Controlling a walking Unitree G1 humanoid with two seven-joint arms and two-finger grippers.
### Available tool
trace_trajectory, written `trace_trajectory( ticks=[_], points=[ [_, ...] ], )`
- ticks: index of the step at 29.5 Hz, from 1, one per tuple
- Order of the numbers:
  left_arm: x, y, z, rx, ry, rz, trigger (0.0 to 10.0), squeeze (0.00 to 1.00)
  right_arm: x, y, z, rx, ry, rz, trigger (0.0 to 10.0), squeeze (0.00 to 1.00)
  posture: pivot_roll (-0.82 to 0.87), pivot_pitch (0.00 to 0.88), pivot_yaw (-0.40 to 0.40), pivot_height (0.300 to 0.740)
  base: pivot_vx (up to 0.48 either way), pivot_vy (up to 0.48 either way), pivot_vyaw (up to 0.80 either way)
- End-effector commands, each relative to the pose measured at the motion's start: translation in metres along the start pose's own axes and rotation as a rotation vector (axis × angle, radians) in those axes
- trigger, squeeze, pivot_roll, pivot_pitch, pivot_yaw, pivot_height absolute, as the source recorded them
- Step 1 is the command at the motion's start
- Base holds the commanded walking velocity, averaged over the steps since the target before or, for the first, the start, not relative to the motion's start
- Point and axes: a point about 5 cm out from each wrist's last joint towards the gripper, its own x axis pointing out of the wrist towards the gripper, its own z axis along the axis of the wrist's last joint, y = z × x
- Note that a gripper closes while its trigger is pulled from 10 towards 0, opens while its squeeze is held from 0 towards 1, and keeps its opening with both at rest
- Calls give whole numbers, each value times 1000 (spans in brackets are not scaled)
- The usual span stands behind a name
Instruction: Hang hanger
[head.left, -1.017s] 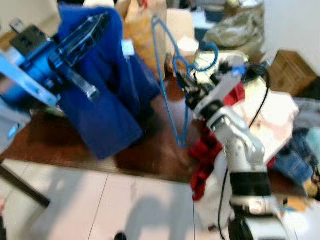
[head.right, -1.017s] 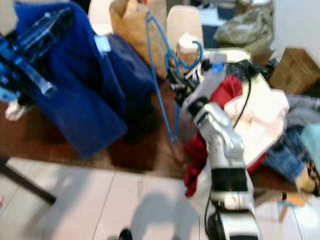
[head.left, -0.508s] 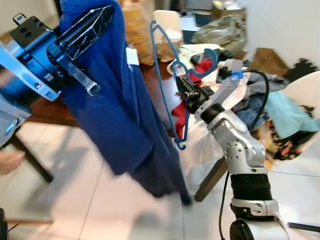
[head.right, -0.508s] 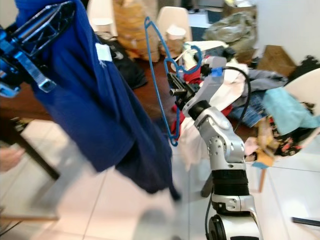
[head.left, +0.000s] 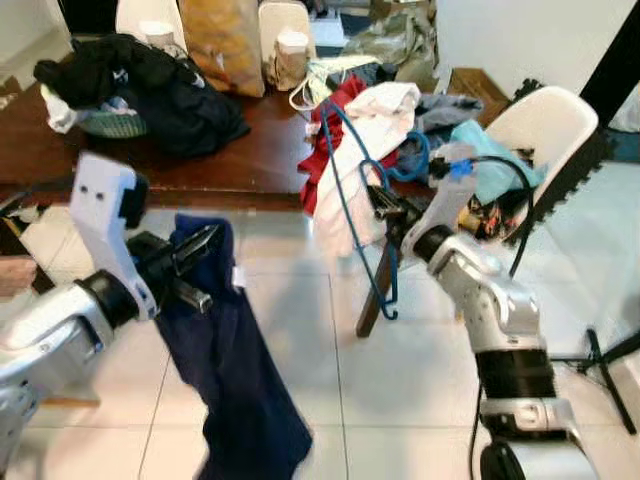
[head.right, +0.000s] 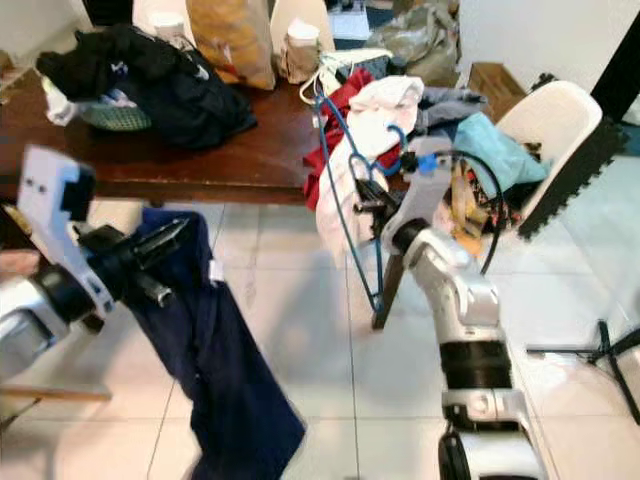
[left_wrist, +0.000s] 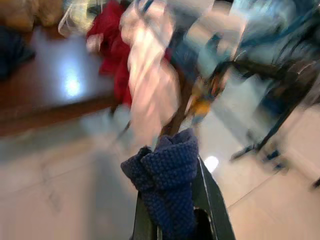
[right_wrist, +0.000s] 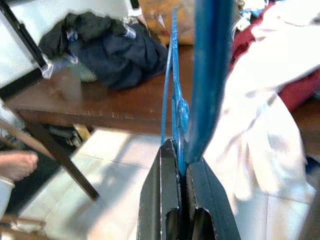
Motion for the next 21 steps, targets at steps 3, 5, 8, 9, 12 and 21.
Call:
trace_trajectory(
  ticks=[3,5,8,9,12,21],
  points=[
    [-5,14,-71,76,278,120,10000,0,-9,-19,-17,-66,87,-76,10000,0,-22,123,-49,740,0,0,-800],
    [-10,13,-99,84,360,128,10000,0,-14,-25,-27,-95,140,-95,10000,0,-28,123,-54,740,0,0,-800],
    [-13,11,-110,87,390,131,10000,0,-16,-28,-32,-106,163,-104,10000,0,-28,123,-54,740,0,0,-800],
    [-15,10,-124,75,419,140,10000,0,-19,-31,-39,-122,196,-117,10000,0,-28,123,-56,740,0,0,-800],
    [-21,5,-147,61,464,152,10000,0,-24,-37,-48,-151,245,-136,10000,0,-33,123,-56,740,0,0,-800],
    [-32,-10,-184,-87,450,177,10000,0,-37,-43,-72,-155,343,-135,10000,0,-41,138,-52,740,0,0,-800]
  ],
)
